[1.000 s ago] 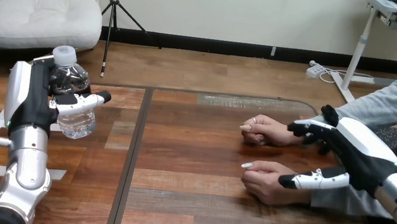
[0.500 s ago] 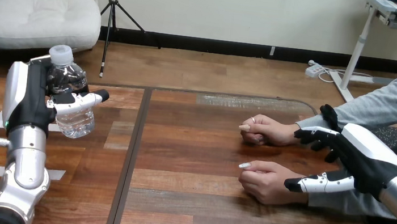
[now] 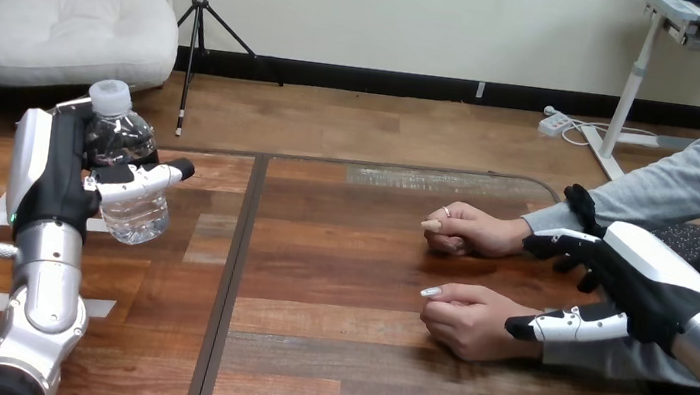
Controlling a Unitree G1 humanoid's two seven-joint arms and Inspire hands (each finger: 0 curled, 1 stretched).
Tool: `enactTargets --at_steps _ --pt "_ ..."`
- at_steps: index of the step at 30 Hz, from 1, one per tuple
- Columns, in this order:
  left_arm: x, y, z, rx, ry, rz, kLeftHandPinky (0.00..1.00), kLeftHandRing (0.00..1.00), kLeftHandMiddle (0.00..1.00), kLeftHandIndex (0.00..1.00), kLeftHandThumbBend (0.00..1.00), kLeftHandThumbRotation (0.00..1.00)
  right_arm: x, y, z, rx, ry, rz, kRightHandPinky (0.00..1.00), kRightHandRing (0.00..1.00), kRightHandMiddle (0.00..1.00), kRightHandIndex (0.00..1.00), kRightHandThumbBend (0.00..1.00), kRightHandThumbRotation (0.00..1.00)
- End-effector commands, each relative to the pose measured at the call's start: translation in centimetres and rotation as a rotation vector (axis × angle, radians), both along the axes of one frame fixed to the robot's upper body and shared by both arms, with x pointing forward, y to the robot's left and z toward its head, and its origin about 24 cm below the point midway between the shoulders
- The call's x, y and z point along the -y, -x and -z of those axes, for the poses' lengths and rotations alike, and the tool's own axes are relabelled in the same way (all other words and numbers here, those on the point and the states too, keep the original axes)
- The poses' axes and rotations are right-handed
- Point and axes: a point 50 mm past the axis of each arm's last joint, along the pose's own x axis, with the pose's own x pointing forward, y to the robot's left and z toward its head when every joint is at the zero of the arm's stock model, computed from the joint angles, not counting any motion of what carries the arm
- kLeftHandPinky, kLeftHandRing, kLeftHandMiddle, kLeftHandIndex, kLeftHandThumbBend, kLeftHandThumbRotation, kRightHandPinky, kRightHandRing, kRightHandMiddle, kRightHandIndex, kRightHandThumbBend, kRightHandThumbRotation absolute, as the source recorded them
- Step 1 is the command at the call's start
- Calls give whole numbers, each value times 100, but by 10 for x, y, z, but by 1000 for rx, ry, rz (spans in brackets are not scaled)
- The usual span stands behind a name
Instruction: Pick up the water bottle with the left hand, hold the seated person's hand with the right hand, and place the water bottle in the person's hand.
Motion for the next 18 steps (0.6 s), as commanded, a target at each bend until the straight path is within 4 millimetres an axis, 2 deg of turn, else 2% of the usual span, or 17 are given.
enactTargets --at_steps 1,18 --pt "4 -15 -33 143 4 31 36 42 46 45 75 0 0 -19 -29 77 40 -14 67 80 84 84 92 57" --pt "3 -15 -34 141 21 32 36 42 45 45 74 0 4 -20 -23 21 60 13 70 83 85 85 94 54"
